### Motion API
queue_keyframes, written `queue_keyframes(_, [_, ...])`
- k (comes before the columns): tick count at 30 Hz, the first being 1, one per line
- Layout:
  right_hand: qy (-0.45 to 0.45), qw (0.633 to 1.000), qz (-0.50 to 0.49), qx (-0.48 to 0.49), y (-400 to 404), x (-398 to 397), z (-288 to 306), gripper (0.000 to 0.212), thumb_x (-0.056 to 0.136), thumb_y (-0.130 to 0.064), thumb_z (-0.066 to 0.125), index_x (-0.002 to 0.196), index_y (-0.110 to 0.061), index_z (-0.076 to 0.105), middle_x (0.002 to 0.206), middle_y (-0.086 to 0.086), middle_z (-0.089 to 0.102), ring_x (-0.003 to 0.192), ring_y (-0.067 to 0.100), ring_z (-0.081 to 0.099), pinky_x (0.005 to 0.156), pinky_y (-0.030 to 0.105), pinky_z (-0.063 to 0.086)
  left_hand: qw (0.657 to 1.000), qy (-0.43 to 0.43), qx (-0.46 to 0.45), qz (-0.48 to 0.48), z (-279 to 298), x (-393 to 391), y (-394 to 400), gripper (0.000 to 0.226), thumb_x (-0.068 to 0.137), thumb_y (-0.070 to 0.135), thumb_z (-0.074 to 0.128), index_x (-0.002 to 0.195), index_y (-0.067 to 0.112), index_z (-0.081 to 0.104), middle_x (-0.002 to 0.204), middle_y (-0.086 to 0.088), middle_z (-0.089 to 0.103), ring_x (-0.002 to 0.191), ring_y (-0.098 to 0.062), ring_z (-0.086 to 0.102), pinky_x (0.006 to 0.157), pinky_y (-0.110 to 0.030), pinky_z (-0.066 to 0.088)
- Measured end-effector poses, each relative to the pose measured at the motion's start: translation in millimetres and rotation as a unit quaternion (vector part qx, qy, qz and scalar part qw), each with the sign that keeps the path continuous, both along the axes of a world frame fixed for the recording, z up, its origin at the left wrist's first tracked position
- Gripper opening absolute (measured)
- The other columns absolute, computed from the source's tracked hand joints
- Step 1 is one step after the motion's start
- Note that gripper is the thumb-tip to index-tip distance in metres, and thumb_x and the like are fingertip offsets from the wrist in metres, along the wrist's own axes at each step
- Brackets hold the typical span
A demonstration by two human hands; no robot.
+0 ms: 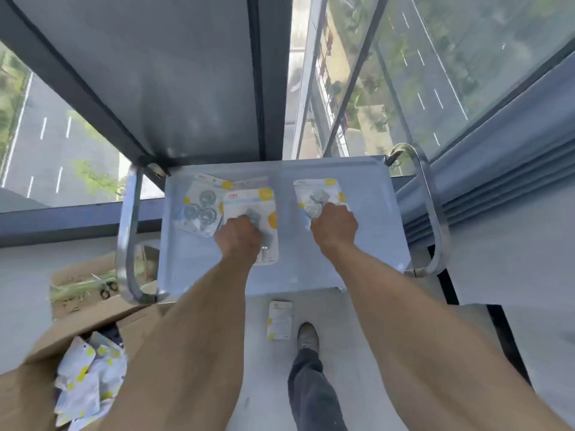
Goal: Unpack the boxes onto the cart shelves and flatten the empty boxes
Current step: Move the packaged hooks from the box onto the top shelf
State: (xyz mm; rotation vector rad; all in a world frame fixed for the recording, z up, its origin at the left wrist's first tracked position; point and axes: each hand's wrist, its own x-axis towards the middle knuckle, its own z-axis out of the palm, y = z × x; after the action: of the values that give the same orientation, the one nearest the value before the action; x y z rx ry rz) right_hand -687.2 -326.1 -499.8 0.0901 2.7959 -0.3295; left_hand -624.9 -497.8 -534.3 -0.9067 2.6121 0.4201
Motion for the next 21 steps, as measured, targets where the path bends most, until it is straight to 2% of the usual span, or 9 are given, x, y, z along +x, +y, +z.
queue_keyframes(3, [-0.014, 1.0, -0.002, -0.011, 16, -34, -38, 0.025, 0.09, -0.026, 0.056, 0.106, -0.008, 0.067, 0.1, 0.011, 0.068, 0.1, 0.031, 0.064, 0.068, 0.029, 0.037, 1.0, -0.015, -0.013, 0.0, -26, -49, 19, 0.024, 0.092, 0.018, 0.051, 0.11, 0.012, 0.066, 0.11, -0.01, 0.067, 0.105, -0.03, 0.066, 0.073, -0.032, 0.04])
queue_keyframes(5, [-0.024, 1.0, -0.006, -0.007, 18, -50, -58, 0.024, 0.089, -0.02, 0.057, 0.108, -0.01, 0.067, 0.101, 0.01, 0.068, 0.101, 0.03, 0.065, 0.069, 0.03, 0.037, 0.999, -0.034, -0.026, -0.01, -39, -79, 29, 0.022, 0.092, 0.017, 0.052, 0.109, 0.013, 0.065, 0.109, -0.009, 0.068, 0.104, -0.029, 0.066, 0.07, -0.032, 0.039])
queue_keyframes(8, [-0.019, 1.0, 0.003, -0.01, 19, -71, -80, 0.016, 0.087, -0.014, 0.056, 0.098, -0.012, 0.068, 0.1, 0.008, 0.068, 0.097, 0.028, 0.066, 0.07, 0.029, 0.037, 0.998, -0.047, -0.03, -0.02, -57, -117, 41, 0.021, 0.091, 0.015, 0.052, 0.107, 0.012, 0.066, 0.109, -0.01, 0.068, 0.103, -0.03, 0.066, 0.07, -0.031, 0.039])
queue_keyframes(11, [-0.028, 0.996, 0.086, 0.014, 20, -85, -98, 0.013, 0.087, -0.016, 0.058, 0.096, -0.015, 0.067, 0.096, 0.007, 0.067, 0.092, 0.028, 0.066, 0.066, 0.029, 0.039, 0.997, -0.057, -0.031, -0.028, -78, -139, 52, 0.017, 0.091, 0.012, 0.055, 0.104, 0.011, 0.067, 0.107, -0.01, 0.068, 0.101, -0.03, 0.066, 0.07, -0.031, 0.039])
queue_keyframes(14, [-0.046, 0.99, 0.13, 0.041, 22, -93, -111, 0.017, 0.083, -0.008, 0.059, 0.095, -0.017, 0.067, 0.093, 0.006, 0.067, 0.088, 0.027, 0.068, 0.061, 0.028, 0.036, 0.998, -0.05, -0.025, -0.021, -88, -146, 56, 0.018, 0.095, 0.017, 0.054, 0.108, 0.012, 0.066, 0.11, -0.011, 0.068, 0.103, -0.031, 0.065, 0.072, -0.032, 0.039])
queue_keyframes(16, [-0.05, 0.99, 0.121, 0.045, 24, -92, -114, 0.015, 0.083, -0.01, 0.061, 0.095, -0.016, 0.067, 0.091, 0.005, 0.067, 0.086, 0.027, 0.069, 0.06, 0.028, 0.036, 0.999, -0.04, -0.021, -0.012, -89, -140, 53, 0.026, 0.099, 0.027, 0.046, 0.115, 0.012, 0.061, 0.111, -0.012, 0.066, 0.103, -0.032, 0.064, 0.074, -0.033, 0.038])
queue_keyframes(18, [-0.02, 0.992, 0.12, 0.04, 19, -89, -113, 0.012, 0.082, -0.014, 0.063, 0.094, -0.015, 0.066, 0.088, 0.005, 0.066, 0.084, 0.028, 0.068, 0.06, 0.029, 0.035, 0.999, -0.027, -0.031, -0.002, -86, -129, 42, 0.031, 0.099, 0.028, 0.042, 0.122, 0.01, 0.053, 0.115, -0.015, 0.061, 0.105, -0.034, 0.06, 0.076, -0.037, 0.039])
queue_keyframes(19, [0.005, 0.99, 0.139, 0.038, 15, -88, -112, 0.013, 0.083, -0.015, 0.061, 0.095, -0.014, 0.064, 0.09, 0.007, 0.066, 0.085, 0.029, 0.066, 0.062, 0.031, 0.037, 0.999, -0.024, -0.042, 0.004, -84, -121, 33, 0.032, 0.097, 0.024, 0.045, 0.125, 0.009, 0.051, 0.12, -0.017, 0.057, 0.11, -0.035, 0.056, 0.078, -0.04, 0.041])
queue_keyframes(21, [0.034, 0.978, 0.205, 0.023, 3, -85, -113, 0.024, 0.085, -0.015, 0.057, 0.107, -0.011, 0.062, 0.104, 0.01, 0.062, 0.098, 0.031, 0.059, 0.076, 0.038, 0.041, 0.997, -0.028, -0.063, 0.023, -83, -104, 9, 0.043, 0.089, 0.013, 0.055, 0.131, 0.01, 0.047, 0.133, -0.02, 0.046, 0.121, -0.037, 0.046, 0.087, -0.044, 0.042])
